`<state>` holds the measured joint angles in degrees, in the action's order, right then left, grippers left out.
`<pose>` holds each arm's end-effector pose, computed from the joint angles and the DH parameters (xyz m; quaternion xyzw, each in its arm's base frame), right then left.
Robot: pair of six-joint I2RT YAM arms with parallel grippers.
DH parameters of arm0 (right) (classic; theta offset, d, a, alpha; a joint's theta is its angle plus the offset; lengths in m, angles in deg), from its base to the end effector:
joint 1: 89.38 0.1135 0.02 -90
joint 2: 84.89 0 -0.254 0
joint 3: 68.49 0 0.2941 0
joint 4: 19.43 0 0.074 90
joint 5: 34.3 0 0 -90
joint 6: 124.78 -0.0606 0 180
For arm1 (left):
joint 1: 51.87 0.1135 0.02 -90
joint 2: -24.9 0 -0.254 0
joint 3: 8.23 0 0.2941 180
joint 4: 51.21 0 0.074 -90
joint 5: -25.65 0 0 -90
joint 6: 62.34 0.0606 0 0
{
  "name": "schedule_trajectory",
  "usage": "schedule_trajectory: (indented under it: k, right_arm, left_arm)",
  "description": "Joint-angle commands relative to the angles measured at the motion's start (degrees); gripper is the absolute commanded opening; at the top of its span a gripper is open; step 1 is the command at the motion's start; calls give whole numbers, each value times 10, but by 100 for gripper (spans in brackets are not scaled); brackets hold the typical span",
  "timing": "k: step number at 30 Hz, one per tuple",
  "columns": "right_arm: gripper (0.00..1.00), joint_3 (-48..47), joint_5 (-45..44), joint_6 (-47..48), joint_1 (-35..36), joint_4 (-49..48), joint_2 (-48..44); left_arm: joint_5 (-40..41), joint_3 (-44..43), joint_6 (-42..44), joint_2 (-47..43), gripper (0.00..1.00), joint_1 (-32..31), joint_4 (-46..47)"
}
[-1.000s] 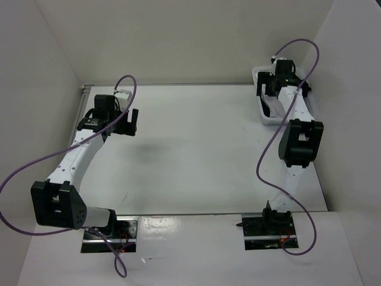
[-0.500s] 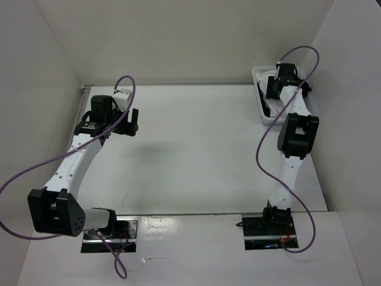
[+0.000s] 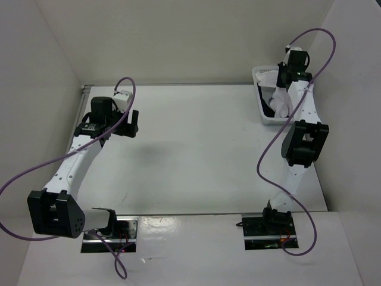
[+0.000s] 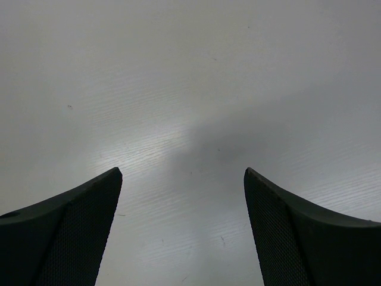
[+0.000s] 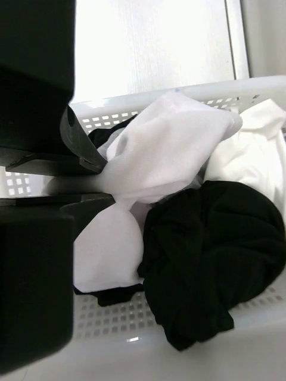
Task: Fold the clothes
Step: Grab the tank top from the pile, then move the tank top to the center of the board
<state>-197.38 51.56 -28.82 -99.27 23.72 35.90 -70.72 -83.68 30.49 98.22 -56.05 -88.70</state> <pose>0.5423 -0.0990 0.2959 0.0471 0.8855 -0.0953 0.4522 0.3490 -0.0323 0.2901 0.0797 0.8839 -0.0548 0.4576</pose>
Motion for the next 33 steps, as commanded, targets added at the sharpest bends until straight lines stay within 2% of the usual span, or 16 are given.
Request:
schedule_trajectory:
  k: [1,3,4,5,12,13,14,16,17,19,22,25,26,27,30,33]
  right_arm:
    - [20,2,-3,18,3,10,-35]
    - [13,9,-3,18,3,-4,-42]
    - [1,9,-3,25,3,-4,-42]
    - [0,9,-10,25,9,-4,-42]
    - [0,-78,14,30,50,61,-56]
    - [0,-113,21,25,60,83,-64]
    - [0,-132,33,25,84,96,-78]
    - [0,-189,38,25,112,118,-93]
    - [0,-208,45,25,141,140,-100]
    - [0,-258,61,25,167,161,-109]
    - [0,-302,95,13,207,216,-115]
    - [0,-301,130,13,232,241,-115]
    - [6,-272,130,13,239,246,-115]
    - [17,-248,138,24,253,246,-115]
    - [61,-105,132,48,285,229,-155]
    - [72,73,116,86,321,172,-223]
  left_arm:
    - [-12,1,5,-16,89,4,15]
    - [-12,1,5,-16,89,4,15]
    - [-12,1,5,-16,89,4,15]
    - [-12,1,5,-16,89,4,15]
    - [-12,1,5,-22,85,4,15]
    - [-12,1,5,-28,83,4,15]
    - [-12,1,5,-35,76,4,9]
    - [-7,1,0,-48,68,9,9]
    - [-7,-5,0,-54,59,9,4]
    - [-1,-5,-5,-73,52,15,-6]
    - [14,-10,-11,-111,47,15,-7]
    - [14,-4,-11,-149,47,15,-7]
    - [14,-4,-5,-160,50,15,-13]
    - [14,-4,-5,-160,52,15,-13]
    - [-4,10,7,-166,56,15,-18]
    - [-36,23,13,-172,59,15,-23]
